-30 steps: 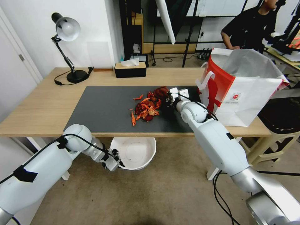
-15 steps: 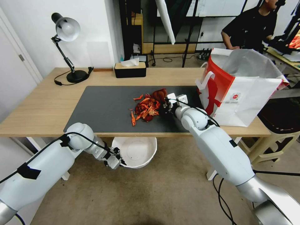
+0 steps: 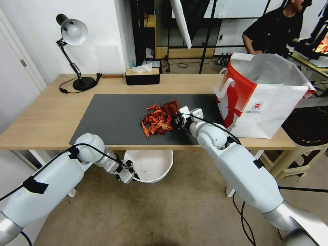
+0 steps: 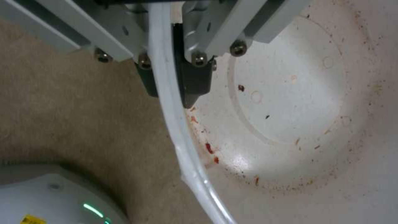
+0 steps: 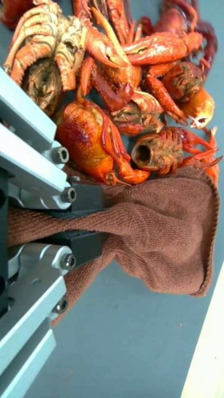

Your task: Sweep shrimp from table into container with towel, then put container into takeout bag.

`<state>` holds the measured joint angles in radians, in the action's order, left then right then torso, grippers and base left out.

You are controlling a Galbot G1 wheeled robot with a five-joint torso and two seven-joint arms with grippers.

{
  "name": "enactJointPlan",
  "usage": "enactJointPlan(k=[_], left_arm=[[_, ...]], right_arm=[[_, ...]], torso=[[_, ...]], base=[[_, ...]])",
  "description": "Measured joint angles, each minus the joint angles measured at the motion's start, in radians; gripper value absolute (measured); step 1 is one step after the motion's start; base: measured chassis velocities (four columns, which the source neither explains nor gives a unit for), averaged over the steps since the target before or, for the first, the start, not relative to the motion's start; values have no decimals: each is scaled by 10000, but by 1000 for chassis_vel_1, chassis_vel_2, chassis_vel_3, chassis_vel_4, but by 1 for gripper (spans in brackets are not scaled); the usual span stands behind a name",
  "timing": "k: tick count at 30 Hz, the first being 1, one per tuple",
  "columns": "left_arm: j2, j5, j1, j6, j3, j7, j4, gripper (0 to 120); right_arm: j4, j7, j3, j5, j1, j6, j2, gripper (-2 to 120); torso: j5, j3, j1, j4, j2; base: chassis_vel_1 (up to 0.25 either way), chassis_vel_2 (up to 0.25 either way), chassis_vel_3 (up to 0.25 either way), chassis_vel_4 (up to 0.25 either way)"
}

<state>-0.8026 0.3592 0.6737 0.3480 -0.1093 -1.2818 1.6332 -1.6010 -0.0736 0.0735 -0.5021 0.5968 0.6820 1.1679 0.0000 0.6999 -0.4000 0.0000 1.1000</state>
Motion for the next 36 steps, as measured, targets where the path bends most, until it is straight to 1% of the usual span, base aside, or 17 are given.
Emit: enactJointPlan(k=[9, 17, 36], left_arm=[[-143, -9, -240, 0, -187, 50, -182, 0], [-156, -38, -378, -2, -267, 83, -264, 0], [-148, -61, -391, -4, -267, 144, -353, 0]], right_arm=[[-865, -147, 144, 45, 485, 168, -156, 3], [-1484, -165, 120, 220, 1031, 180, -275, 3], [-2329, -90, -23, 671, 1919, 143, -395, 3]], torso=[[0, 0, 0, 0, 0], [1, 0, 1, 0, 0], [0, 1, 1, -1, 0]], base=[[0, 0, 0, 0], [0, 0, 0, 0], [0, 0, 0, 0]])
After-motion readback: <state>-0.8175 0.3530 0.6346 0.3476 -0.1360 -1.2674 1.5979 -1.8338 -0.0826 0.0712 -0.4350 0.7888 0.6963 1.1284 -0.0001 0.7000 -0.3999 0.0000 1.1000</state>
